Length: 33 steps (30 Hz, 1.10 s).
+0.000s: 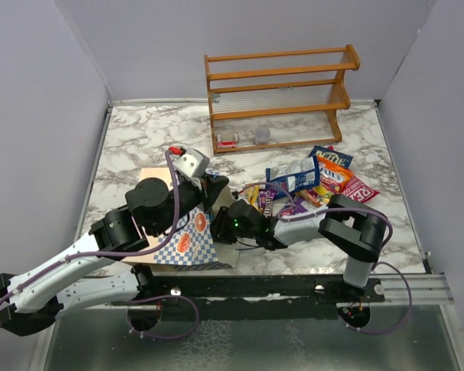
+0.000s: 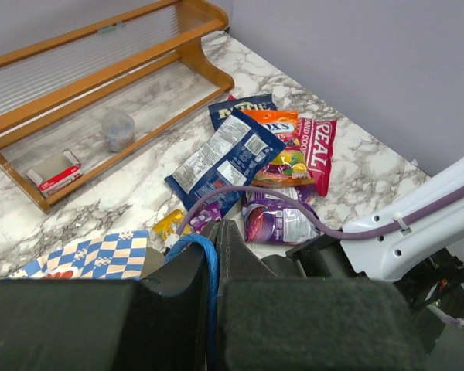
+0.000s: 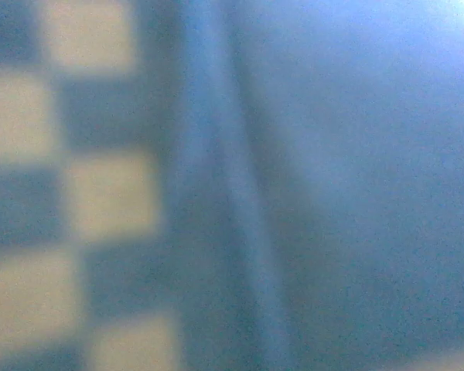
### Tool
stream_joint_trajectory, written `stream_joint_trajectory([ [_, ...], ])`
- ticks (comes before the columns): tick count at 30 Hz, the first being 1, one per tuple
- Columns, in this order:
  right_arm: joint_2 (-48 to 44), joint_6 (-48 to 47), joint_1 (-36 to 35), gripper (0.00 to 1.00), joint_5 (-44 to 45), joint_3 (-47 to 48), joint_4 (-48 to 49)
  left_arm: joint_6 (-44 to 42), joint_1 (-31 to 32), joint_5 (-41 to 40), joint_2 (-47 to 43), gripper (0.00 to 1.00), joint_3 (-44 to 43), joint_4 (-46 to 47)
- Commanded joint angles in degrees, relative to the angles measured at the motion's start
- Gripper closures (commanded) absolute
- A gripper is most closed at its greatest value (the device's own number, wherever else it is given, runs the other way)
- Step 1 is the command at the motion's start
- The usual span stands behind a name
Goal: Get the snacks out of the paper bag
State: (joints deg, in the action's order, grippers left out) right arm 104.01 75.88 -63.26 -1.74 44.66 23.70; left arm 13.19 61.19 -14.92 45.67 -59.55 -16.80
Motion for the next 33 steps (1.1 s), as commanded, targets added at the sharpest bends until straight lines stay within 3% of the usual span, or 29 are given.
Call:
stream_joint_trajectory([
  [1, 0.33, -0.76, -0.87, 0.74, 2.20, 1.22, 3.22, 0.65, -0.02, 1.22, -1.80, 1.00, -1.03, 3.62],
  [7, -4.50, -6.77, -0.87, 0.99, 6.26, 0.01, 2.59, 1.01, -0.02, 0.42, -2.48, 1.00, -0.08, 3.62],
  [16, -19.06, -19.89, -0.89, 0.99, 14.62, -4.25, -4.54, 0.89, -0.02, -3.10, -4.19, 1.00, 1.13, 3.00],
  [23, -30.69, -36.54, -0.90, 0.99, 21.04, -6.68, -10.06, 1.32, -0.02, -5.72, -5.43, 1.00, 2.54, 3.40],
  [33, -40.84, -47.07, -0.89, 0.99, 15.24, -1.92, -14.97, 2.36, -0.07, -9.24, -2.08, 1.00, 1.52, 4.49],
])
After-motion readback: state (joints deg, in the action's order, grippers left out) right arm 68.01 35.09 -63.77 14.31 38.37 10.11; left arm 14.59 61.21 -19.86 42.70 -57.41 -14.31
